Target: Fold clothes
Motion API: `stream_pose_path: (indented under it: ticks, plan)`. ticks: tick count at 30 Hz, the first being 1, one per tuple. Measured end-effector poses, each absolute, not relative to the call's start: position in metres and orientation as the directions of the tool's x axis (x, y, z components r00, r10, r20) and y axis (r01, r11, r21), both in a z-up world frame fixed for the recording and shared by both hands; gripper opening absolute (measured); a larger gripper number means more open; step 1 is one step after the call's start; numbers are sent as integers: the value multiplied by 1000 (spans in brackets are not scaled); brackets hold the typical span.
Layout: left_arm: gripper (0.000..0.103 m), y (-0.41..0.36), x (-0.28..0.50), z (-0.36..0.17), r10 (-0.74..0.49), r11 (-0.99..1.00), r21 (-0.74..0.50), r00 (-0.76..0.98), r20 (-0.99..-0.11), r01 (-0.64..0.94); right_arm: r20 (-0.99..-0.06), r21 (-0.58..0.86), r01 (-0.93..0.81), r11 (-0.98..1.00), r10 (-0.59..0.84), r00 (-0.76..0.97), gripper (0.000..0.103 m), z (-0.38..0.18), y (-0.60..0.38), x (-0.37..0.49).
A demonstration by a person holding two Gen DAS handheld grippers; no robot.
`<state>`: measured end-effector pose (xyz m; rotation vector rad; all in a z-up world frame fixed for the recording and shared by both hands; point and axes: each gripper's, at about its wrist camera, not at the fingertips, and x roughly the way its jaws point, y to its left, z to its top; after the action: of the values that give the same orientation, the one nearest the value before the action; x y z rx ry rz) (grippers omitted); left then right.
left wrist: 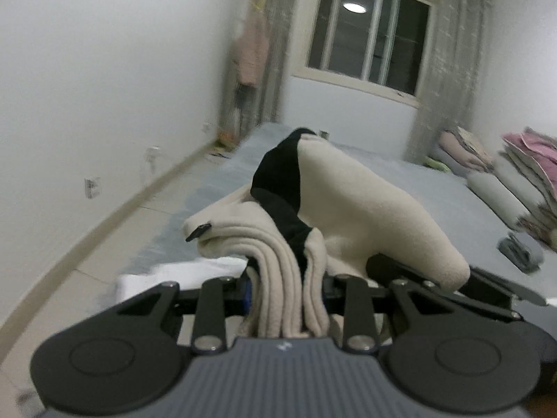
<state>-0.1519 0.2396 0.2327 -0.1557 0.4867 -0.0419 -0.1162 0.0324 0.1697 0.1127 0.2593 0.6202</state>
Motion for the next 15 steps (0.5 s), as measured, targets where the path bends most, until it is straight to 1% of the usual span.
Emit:
stream_pose_path:
  ticks: [3, 7, 9, 12, 13, 15]
  plan:
    - [27, 270, -155, 213, -89, 976, -216, 879, -468, -16, -179, 316, -591, 742, 658, 731, 45, 167, 58, -108]
    - [27, 307, -156, 178, -122, 952, -304, 868, -481, -35, -171, 465, -548, 695, 678, 715, 45, 147, 77, -100]
    - [28, 326, -157, 160, -138, 937, -347, 863, -486, -45, -207, 509, -500, 701, 663, 719, 46, 125, 87, -100]
    - [29, 353, -157, 134, -164, 910, -410, 855, -493, -62, -349, 535, -416, 735, 641, 683, 47, 80, 94, -98]
    - [30, 362, -158, 125, -172, 900, -430, 852, -494, -67, -371, 542, -400, 739, 638, 675, 49, 70, 93, -97]
    - [30, 381, -158, 108, -190, 879, -470, 847, -497, -79, -370, 561, -400, 725, 651, 663, 51, 59, 87, -94]
